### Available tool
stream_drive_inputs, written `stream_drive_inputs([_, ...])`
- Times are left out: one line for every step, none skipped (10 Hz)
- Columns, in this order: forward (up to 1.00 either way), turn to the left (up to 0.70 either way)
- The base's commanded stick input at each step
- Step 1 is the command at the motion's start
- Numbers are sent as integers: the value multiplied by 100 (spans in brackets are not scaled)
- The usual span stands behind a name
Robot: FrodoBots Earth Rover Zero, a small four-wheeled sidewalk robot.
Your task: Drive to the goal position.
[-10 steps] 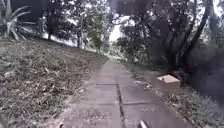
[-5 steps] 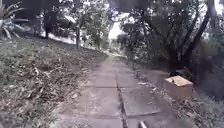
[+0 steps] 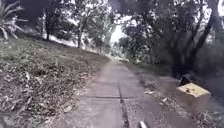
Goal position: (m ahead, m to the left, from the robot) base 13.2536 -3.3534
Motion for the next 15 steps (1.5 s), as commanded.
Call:
stream_drive_inputs([70, 0])
stream_drive_inputs([70, 0])
stream_drive_inputs([70, 0])
stream_drive_inputs([70, 0])
stream_drive_inputs([70, 0])
stream_drive_inputs([70, 0])
stream_drive_inputs([70, 0])
stream_drive_inputs([70, 0])
stream_drive_inputs([70, 0])
stream_drive_inputs([70, 0])
stream_drive_inputs([70, 0])
stream_drive_inputs([70, 0])
stream_drive_inputs([70, 0])
stream_drive_inputs([70, 0])
stream_drive_inputs([70, 0])
